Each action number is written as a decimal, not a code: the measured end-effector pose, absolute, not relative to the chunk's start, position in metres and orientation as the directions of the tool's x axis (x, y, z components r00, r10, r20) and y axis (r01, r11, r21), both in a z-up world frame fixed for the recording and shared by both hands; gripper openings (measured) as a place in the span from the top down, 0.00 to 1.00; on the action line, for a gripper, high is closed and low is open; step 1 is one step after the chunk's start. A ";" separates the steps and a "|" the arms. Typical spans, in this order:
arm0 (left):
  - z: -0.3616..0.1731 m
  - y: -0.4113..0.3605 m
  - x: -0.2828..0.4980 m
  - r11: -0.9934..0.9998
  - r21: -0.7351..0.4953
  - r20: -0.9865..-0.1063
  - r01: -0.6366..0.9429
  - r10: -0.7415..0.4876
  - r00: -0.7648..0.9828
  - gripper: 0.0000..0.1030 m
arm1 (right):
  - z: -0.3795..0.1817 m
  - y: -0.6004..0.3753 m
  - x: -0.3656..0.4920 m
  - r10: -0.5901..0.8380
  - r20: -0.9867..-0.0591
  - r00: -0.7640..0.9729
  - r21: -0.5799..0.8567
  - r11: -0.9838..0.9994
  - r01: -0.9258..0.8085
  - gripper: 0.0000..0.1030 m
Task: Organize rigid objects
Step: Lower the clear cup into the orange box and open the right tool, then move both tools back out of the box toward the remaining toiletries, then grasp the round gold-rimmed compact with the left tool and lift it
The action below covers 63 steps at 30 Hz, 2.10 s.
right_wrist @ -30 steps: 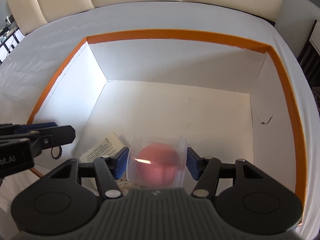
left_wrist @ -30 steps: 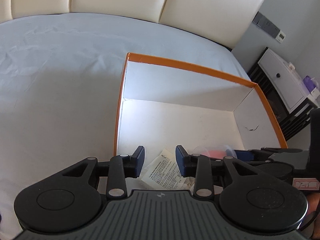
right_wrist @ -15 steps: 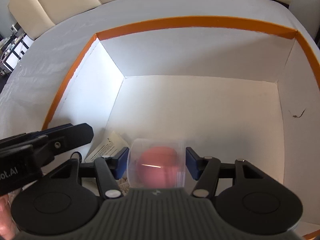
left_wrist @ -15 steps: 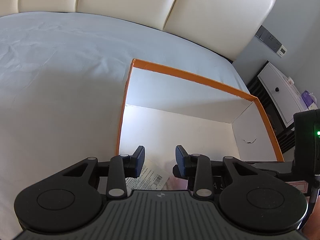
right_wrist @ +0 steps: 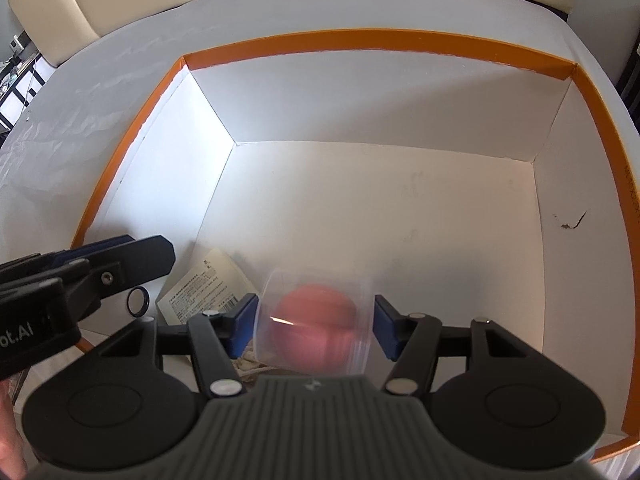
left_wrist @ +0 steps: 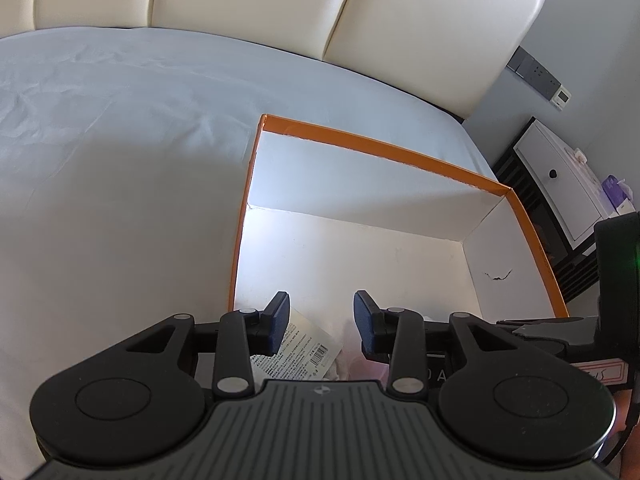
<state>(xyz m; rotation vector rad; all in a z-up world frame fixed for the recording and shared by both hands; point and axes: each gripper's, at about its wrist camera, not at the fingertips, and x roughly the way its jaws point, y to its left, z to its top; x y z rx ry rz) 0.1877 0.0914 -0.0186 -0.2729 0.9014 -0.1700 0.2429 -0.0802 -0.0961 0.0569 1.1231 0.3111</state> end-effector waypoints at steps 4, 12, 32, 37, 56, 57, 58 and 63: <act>-0.015 0.089 0.185 0.953 -0.301 -0.742 0.043 -0.263 0.617 0.57 | -0.091 -0.078 0.236 0.242 -0.869 0.432 0.157 0.962 -0.224 0.30; 0.007 0.079 0.169 0.953 -0.293 -0.691 0.082 -0.270 0.671 0.57 | -0.065 -0.077 0.214 0.209 -0.810 0.548 0.071 0.963 -0.262 0.26; 0.009 0.064 0.104 0.965 -0.241 -0.680 0.102 -0.242 0.692 0.57 | -0.047 -0.119 0.117 0.218 -0.601 0.769 0.032 0.968 -0.249 0.21; 0.002 0.067 0.097 0.963 -0.249 -0.724 0.102 -0.256 0.641 0.57 | -0.058 -0.127 0.104 0.228 -0.633 0.740 0.081 0.970 -0.229 0.21; -0.051 0.072 0.078 0.969 -0.195 -0.959 0.149 -0.221 0.180 0.41 | -0.127 -0.114 0.050 0.312 -0.808 0.500 0.196 0.943 -0.270 0.45; -0.054 0.070 0.079 0.966 -0.209 -0.962 0.155 -0.232 0.146 0.40 | -0.130 -0.113 0.049 0.313 -0.813 0.491 0.199 0.942 -0.270 0.45; -0.058 0.069 0.080 0.964 -0.215 -0.965 0.156 -0.234 0.117 0.39 | -0.134 -0.113 0.048 0.316 -0.818 0.481 0.205 0.941 -0.271 0.47; -0.077 0.076 0.090 0.967 -0.249 -0.968 0.047 -0.249 0.011 0.34 | -0.144 -0.115 0.045 0.325 -0.828 0.457 0.216 0.937 -0.276 0.49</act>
